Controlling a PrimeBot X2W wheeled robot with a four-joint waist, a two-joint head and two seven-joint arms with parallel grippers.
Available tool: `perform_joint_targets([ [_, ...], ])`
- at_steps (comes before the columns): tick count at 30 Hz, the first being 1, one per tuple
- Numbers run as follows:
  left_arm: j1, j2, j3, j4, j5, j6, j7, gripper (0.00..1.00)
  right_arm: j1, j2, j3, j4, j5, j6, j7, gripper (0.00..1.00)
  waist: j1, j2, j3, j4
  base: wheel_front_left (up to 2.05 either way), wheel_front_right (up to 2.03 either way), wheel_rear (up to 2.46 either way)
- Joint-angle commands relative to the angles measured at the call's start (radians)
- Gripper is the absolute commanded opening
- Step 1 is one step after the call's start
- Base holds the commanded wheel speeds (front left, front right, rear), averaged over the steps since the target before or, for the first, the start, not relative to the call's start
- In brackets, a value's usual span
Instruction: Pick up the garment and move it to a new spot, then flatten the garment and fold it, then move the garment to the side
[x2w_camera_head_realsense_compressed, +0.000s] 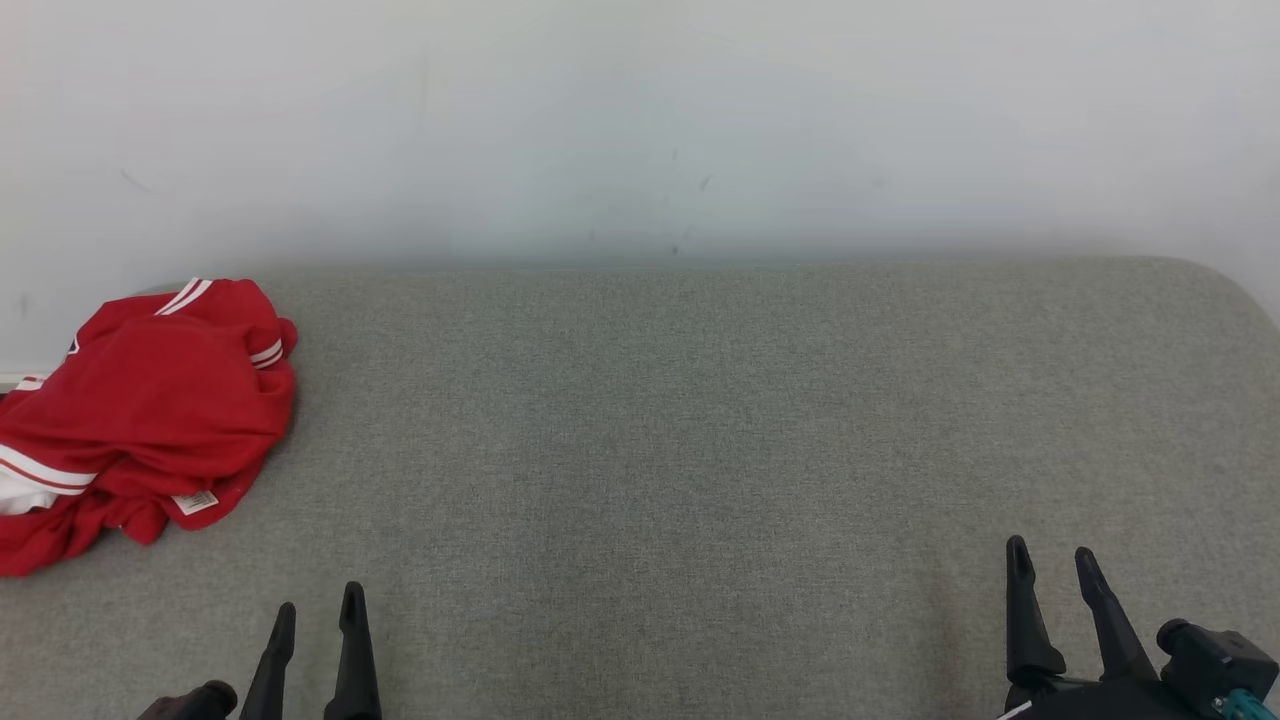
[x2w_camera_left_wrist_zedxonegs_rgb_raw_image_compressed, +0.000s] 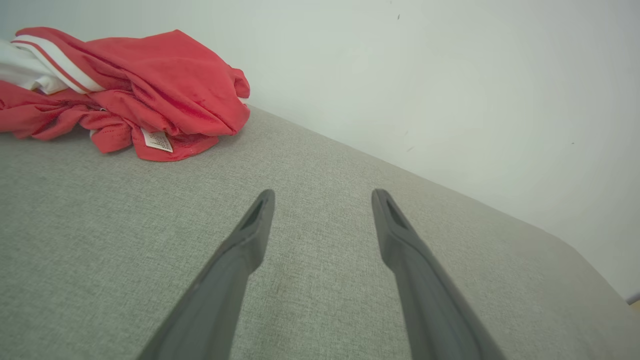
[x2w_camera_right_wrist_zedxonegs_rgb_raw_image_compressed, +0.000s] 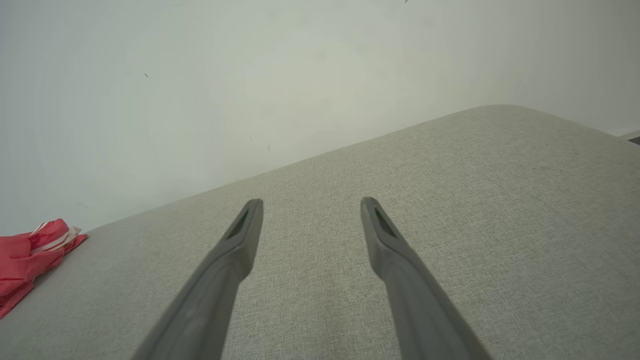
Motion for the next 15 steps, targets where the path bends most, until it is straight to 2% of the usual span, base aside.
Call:
perform_joint_targets([
  [1,0.003,0.005,-0.001,-0.005,0.022,-0.008,-0.007,1.0,0.0,-0.003,-0.001,-0.007,-0.022,-0.001,-0.01,1.0,0.0,0.0,0.0,0.0,0.0,0.0,0.0],
  [15,0.002,0.006,0.0,0.021,0.137,-0.011,-0.041,1.0,0.002,-0.003,0.017,0.008,-0.156,-0.002,-0.031,1.0,0.0,0.0,0.001,0.001,0.0,0.0,0.0],
])
